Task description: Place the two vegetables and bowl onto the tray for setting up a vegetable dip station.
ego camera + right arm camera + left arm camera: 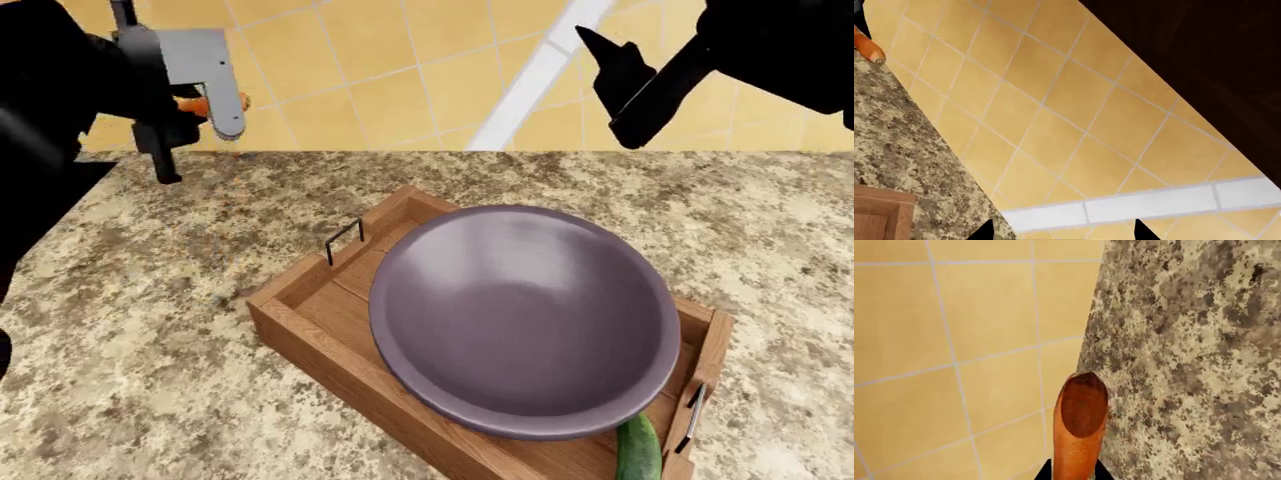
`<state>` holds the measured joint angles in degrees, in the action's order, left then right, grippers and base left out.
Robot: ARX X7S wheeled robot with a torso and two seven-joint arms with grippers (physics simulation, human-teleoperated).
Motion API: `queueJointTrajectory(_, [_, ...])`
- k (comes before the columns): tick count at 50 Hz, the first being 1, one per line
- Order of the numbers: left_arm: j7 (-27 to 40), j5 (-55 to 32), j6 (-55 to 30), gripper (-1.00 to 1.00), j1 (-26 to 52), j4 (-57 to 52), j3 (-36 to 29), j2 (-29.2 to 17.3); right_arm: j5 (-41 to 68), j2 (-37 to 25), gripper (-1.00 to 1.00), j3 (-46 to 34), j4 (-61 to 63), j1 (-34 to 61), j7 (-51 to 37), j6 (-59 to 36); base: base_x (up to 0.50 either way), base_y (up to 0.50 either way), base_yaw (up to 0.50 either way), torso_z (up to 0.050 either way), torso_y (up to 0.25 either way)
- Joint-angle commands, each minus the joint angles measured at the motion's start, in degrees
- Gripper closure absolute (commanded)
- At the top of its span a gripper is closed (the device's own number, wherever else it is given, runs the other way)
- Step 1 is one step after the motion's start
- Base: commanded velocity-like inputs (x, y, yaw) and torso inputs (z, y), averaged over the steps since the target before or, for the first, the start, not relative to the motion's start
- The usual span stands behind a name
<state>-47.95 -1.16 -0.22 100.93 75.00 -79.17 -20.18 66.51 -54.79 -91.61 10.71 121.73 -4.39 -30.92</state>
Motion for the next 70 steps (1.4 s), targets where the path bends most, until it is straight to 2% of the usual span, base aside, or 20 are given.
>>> queueJointTrajectory(1, [0.6, 0.1, -17.9, 1.0, 6.0, 0.0, 3.2, 7.2, -2.9, -3.2, -1.0, -0.6, 0.7, -1.8, 6.7, 3.9, 0.0, 0.0, 0.0, 0.0, 0.0])
queueJointTrajectory(5, [-2.9, -2.6, -17.6, 1.0, 7.4, 0.0, 6.9, 8.1, -3.1, -2.9, -1.0, -0.6, 0.7, -2.8, 7.2, 4.9, 0.0, 0.0, 0.0, 0.0, 0.0])
queueJointTrajectory(7, [-4.3, -3.1, -21.9, 1.0, 8.1, 0.0, 8.3, 8.8, -3.1, -2.6, -1.0, -0.5, 0.3, -3.0, 7.5, 5.1, 0.0, 0.0, 0.0, 0.0, 0.0])
queueJointTrajectory(9, [-4.1, -3.7, -15.6, 1.0, 8.0, 0.0, 10.3, 8.2, -3.0, -2.3, -1.0, -0.4, 0.1, -3.1, 7.8, 5.2, 0.0, 0.0, 0.0, 0.0, 0.0])
queueJointTrajectory(11, [-4.6, -2.9, -17.5, 1.0, 8.3, 0.0, 10.6, 8.6, -3.2, -2.0, -1.0, -0.4, 0.0, -3.2, 8.0, 5.2, 0.0, 0.0, 0.0, 0.0, 0.0])
queueJointTrajectory(12, [-5.8, -0.7, -25.9, 1.0, 8.7, 0.0, 8.3, 9.9, -3.2, -1.8, -1.0, -0.4, -0.2, -3.3, 8.1, 5.3, 0.0, 0.0, 0.0, 0.0, 0.0])
queueJointTrajectory(15, [-5.7, -0.8, -30.4, 1.0, 9.5, 0.0, 9.5, 11.1, -3.6, -1.6, -1.0, -0.6, -0.4, -3.8, 8.4, 5.6, 0.0, 0.0, 0.0, 0.0, 0.0])
queueJointTrajectory(19, [-11.0, -0.5, -37.4, 1.0, 10.6, 0.0, 9.3, 12.8, -4.3, -1.0, -1.0, -0.6, -1.5, -4.3, 9.4, 6.3, 0.0, 0.0, 0.0, 0.0, 0.0])
queueJointTrajectory(25, [-13.5, 0.2, -38.8, 1.0, 11.3, 0.0, 9.3, 13.8, -5.7, -0.2, -1.0, -0.7, -3.2, -4.4, 11.7, 7.1, 0.0, 0.0, 0.0, 0.0, 0.0])
queueJointTrajectory(28, [-16.3, -0.4, -38.0, 1.0, 11.9, 0.0, 10.1, 13.9, -6.0, 0.1, -1.0, -0.8, -3.6, -4.5, 12.9, 7.4, 0.0, 0.0, 0.0, 0.0, 0.0])
queueJointTrajectory(35, [-25.3, -2.7, -43.5, 1.0, 12.8, 0.0, 13.8, 15.9, -6.0, -0.1, -1.0, -1.3, -3.6, -5.2, 13.7, 6.8, 0.0, 0.0, 0.0, 0.0, 0.0])
queueJointTrajectory(39, [-30.7, -2.6, -44.9, 1.0, 11.9, -0.1, 13.5, 16.8, -5.4, 0.7, -1.0, -1.3, -4.6, -5.3, 13.7, 5.8, 0.0, 0.0, 0.0, 0.0, 0.0])
queueJointTrajectory(45, [-34.4, -3.3, -45.6, 1.0, 10.8, -0.1, 14.5, 17.7, -5.2, 1.9, -1.0, -1.5, -6.7, -6.8, 13.2, 5.8, 0.0, 0.0, 0.0, 0.0, 0.0])
queueJointTrajectory(51, [-34.4, -3.6, -47.7, 1.0, 9.9, -0.1, 15.5, 17.7, -5.8, 3.7, -1.0, -1.5, -10.0, -8.0, 15.1, 7.0, 0.0, 0.0, 0.0, 0.0, 0.0])
queueJointTrajectory(70, [-35.2, -3.1, -50.3, 1.0, 4.1, -0.4, 17.3, 17.7, -6.4, 3.8, -1.0, -1.7, -9.4, -6.8, 16.1, 4.8, 0.0, 0.0, 0.0, 0.0, 0.0])
